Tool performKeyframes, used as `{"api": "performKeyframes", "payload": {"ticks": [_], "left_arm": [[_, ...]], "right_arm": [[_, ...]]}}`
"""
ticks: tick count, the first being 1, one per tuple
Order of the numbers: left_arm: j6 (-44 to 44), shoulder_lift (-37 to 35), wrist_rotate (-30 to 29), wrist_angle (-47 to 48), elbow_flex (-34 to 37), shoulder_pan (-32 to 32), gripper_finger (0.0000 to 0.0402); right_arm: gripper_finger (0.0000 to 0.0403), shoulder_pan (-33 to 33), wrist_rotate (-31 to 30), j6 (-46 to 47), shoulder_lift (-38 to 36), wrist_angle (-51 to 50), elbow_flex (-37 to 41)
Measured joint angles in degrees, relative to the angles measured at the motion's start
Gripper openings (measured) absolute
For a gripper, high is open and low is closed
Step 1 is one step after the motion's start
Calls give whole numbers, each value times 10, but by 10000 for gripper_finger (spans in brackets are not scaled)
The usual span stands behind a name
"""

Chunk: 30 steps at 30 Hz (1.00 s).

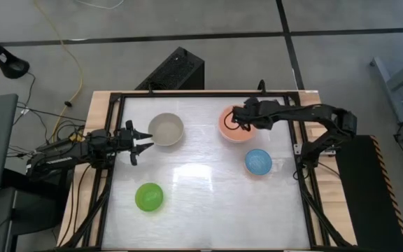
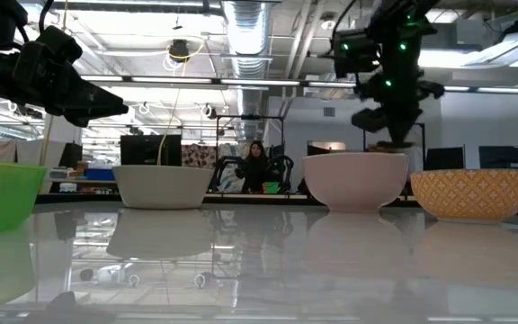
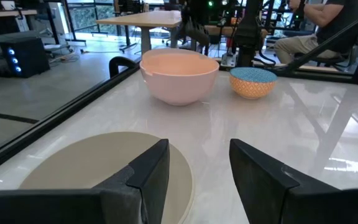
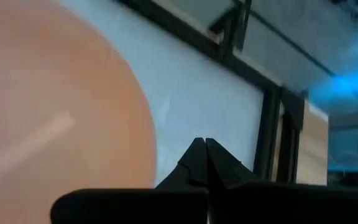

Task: Nest bowls inside each other
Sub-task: Stack the orange bowl on top of the pink bowl

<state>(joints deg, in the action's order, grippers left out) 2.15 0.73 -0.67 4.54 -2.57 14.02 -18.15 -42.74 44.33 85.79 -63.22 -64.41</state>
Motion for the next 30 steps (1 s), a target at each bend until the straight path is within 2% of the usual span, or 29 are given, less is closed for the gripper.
{"api": "performKeyframes", "payload": {"ticks": [6,10,19,26,30], "left_arm": [[0,0,0,0,0,0,158],[0,0,0,0,0,0,158],[0,0,0,0,0,0,158],[0,0,0,0,0,0,158],[0,0,0,0,0,0,158]], "right_arm": [[2,-11,-5,-78,7,129,-8],[2,-20,-32,-89,34,159,-7],[2,-30,-38,-89,102,214,-7],[2,-29,-38,-102,62,225,-7],[2,9,15,-95,21,215,-8]]}}
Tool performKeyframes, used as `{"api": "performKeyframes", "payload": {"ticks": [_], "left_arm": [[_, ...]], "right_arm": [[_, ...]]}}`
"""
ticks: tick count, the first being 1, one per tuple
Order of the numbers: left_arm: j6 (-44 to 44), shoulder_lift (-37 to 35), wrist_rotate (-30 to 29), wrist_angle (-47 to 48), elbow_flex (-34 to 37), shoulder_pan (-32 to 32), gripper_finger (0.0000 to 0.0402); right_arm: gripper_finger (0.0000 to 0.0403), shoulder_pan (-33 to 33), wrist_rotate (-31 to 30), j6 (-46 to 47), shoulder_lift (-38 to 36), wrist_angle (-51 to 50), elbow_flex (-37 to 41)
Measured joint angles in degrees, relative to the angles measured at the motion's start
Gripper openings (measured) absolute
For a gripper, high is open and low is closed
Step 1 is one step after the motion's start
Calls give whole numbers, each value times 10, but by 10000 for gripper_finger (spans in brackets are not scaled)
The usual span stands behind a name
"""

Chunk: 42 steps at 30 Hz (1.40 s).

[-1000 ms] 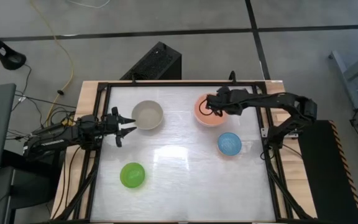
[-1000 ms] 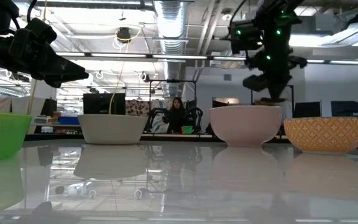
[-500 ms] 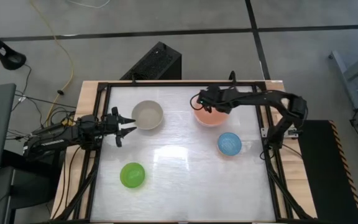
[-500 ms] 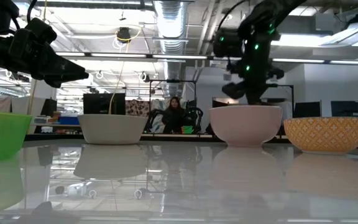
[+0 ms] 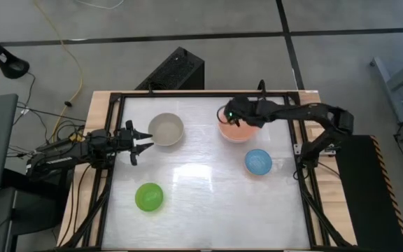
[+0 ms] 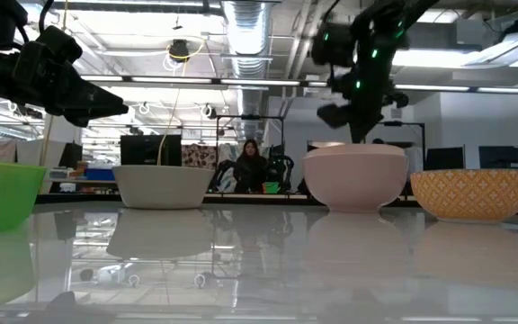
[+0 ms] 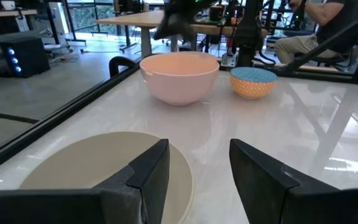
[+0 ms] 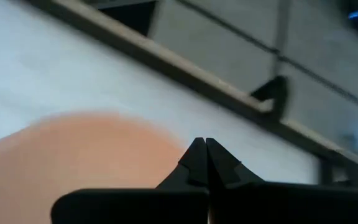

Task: Nest bowls inside each other
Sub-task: Stack the orange bowl on top of the pink bowl, then stack the gray bowl on top of the orange bowl

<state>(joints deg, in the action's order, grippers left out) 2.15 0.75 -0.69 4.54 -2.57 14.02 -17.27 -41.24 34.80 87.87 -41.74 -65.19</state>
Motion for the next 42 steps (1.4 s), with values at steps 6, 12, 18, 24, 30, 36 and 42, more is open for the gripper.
{"api": "performKeyframes", "payload": {"ticks": [6,12,18,24,30,36,42], "left_arm": [[0,0,0,0,0,0,158],[0,0,0,0,0,0,158],[0,0,0,0,0,0,158],[0,0,0,0,0,0,158],[0,0,0,0,0,0,158],[0,0,0,0,0,0,158],[0,0,-1,0,0,0,158]], "right_arm": [[7,139,5,43,-20,24,0],[6,264,-116,158,26,5,0],[6,276,-150,280,70,-89,0],[6,272,-138,304,97,-104,0],[6,269,-129,294,90,-101,0],[6,252,-131,211,41,-87,-27],[6,191,-13,-16,21,116,-78]]}}
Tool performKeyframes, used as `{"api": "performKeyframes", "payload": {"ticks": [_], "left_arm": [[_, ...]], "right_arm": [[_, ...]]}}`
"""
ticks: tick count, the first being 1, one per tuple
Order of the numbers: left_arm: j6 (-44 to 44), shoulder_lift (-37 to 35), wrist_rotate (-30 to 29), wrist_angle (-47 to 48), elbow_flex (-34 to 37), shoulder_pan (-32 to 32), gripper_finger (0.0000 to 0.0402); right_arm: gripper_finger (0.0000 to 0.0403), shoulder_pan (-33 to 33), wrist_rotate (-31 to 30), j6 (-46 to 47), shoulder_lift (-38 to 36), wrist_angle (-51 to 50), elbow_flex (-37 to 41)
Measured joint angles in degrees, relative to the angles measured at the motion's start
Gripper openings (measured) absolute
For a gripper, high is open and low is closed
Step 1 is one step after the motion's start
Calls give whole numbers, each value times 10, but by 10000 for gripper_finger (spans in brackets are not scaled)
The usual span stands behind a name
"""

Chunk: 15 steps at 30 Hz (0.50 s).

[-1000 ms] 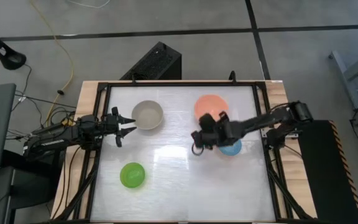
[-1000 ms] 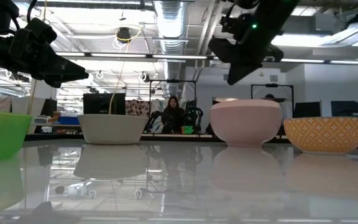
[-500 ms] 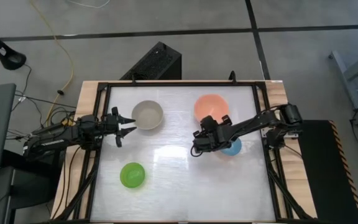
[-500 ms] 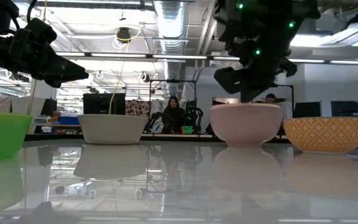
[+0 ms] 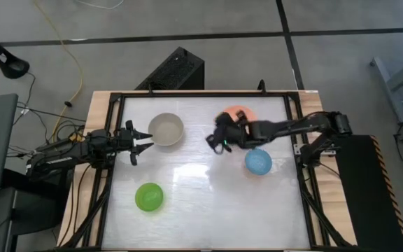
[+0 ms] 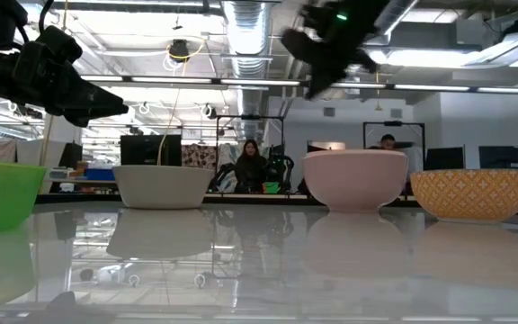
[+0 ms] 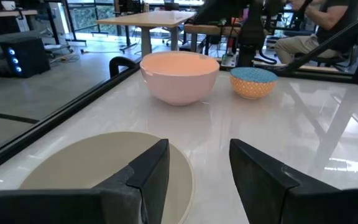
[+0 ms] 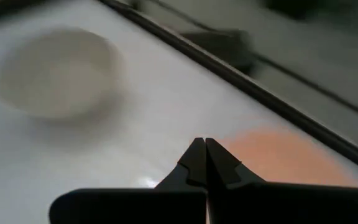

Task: Nest bowls inside each other
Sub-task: Stack the gray bowl on top of the orange bowl

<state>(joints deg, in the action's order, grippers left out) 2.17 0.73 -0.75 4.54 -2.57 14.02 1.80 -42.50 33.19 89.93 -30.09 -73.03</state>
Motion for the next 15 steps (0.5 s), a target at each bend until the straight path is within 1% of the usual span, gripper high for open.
{"api": "performKeyframes", "payload": {"ticks": [2,4,7,9,11,15], "left_arm": [[0,0,0,0,0,0,158],[0,0,0,0,0,0,158],[0,0,0,0,0,0,158],[0,0,0,0,0,0,158],[0,0,0,0,0,0,158],[0,0,0,0,0,0,158]], "right_arm": [[6,-29,88,-51,16,88,-10],[10,-56,157,-78,40,150,-21],[29,-94,225,-97,83,189,-49],[51,-115,255,-110,113,192,-76],[77,-129,271,-112,147,196,-106],[142,-132,274,-112,224,193,-171]]}}
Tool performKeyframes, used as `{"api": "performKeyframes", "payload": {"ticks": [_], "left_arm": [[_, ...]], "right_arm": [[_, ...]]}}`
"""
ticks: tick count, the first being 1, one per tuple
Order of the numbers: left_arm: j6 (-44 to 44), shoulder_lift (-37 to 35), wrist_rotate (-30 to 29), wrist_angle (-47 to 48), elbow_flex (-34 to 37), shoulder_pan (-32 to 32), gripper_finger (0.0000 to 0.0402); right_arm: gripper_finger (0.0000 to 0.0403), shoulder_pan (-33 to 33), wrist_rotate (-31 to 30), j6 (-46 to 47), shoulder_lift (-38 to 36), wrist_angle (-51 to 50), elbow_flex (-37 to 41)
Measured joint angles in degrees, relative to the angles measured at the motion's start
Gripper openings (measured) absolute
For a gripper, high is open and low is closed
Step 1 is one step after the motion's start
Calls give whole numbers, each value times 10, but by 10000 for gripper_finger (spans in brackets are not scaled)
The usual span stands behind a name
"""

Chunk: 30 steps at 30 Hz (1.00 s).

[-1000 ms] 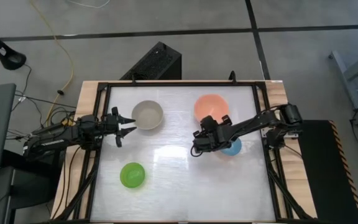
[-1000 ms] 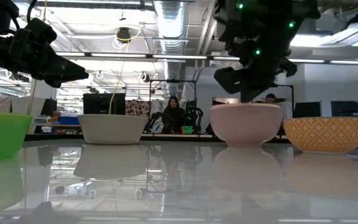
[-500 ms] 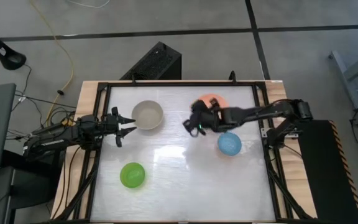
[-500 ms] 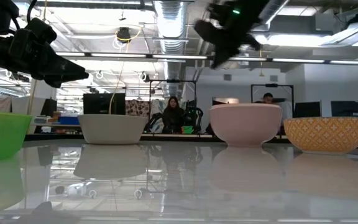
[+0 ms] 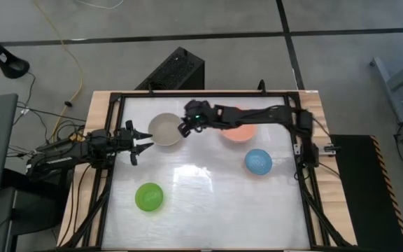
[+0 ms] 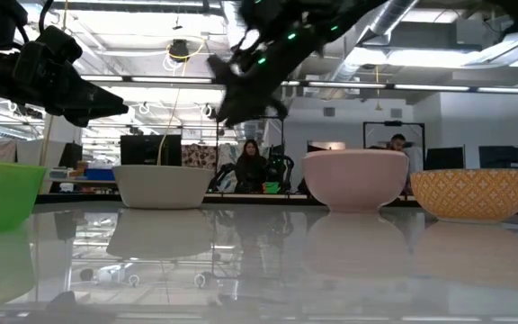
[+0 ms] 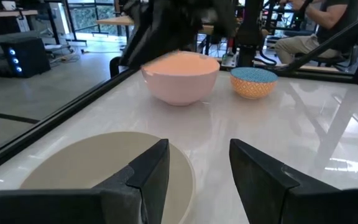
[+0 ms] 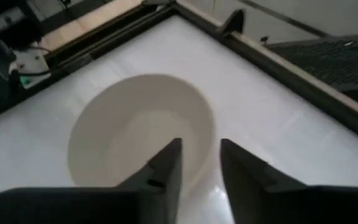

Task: Nest bowls inside each other
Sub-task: Stack the gray bowl on top of the orange bowl

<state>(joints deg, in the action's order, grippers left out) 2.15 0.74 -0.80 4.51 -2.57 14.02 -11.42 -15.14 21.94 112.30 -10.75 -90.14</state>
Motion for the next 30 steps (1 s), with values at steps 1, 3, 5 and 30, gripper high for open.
{"api": "performKeyframes", "payload": {"ticks": [1,3,5,30], "left_arm": [[0,0,0,0,0,0,158],[0,0,0,0,0,0,158],[0,0,0,0,0,0,158],[0,0,1,0,0,0,158]], "right_arm": [[160,0,0,0,17,-7,-18],[195,-3,1,0,48,-26,-53],[228,-12,1,0,75,-49,-87],[210,-47,67,31,184,-101,-156]]}}
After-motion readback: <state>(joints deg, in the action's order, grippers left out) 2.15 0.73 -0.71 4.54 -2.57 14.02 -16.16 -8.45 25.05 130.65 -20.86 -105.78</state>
